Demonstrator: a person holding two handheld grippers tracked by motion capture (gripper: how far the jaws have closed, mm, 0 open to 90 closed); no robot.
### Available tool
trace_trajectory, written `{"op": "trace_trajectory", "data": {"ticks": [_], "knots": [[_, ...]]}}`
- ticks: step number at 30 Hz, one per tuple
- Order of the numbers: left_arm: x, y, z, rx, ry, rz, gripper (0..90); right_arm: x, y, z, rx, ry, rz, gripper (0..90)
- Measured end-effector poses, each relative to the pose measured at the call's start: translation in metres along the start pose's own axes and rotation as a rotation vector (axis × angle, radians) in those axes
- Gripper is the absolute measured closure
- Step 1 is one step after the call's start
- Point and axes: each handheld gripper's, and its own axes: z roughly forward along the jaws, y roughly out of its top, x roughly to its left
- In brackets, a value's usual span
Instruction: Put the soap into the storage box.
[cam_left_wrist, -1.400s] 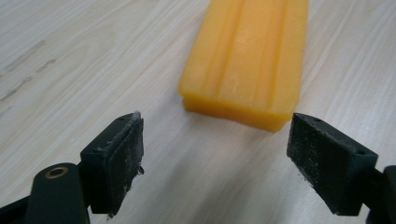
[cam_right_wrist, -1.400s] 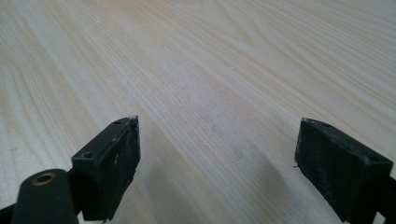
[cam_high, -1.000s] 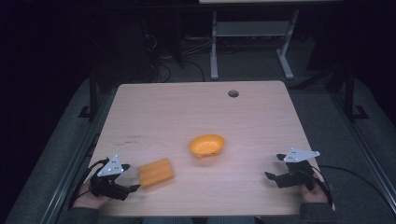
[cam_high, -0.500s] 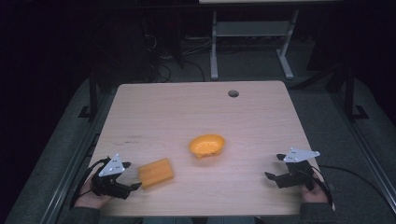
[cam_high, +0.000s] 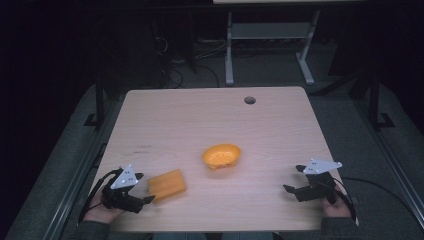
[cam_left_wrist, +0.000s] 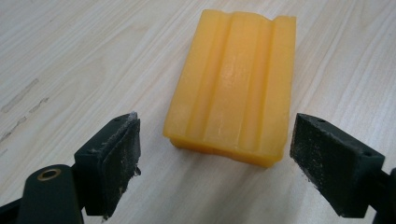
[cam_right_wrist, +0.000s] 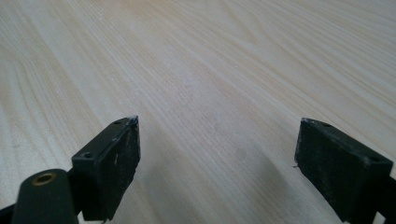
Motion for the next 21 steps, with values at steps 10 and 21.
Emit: {"op": "trace_trajectory", "data": {"ticks": [10,21], "knots": [[0.0,0.005,0.003,-0.003,0.001,0.006,14.2,0.0,0.0,0.0,-0.002,0.003,0.0,13.7],[0.002,0.025,0.013,-0.008,-0.031,0.037,14.7,0.001,0.001,0.001,0.008,0.006,-0.005,13.7]]}}
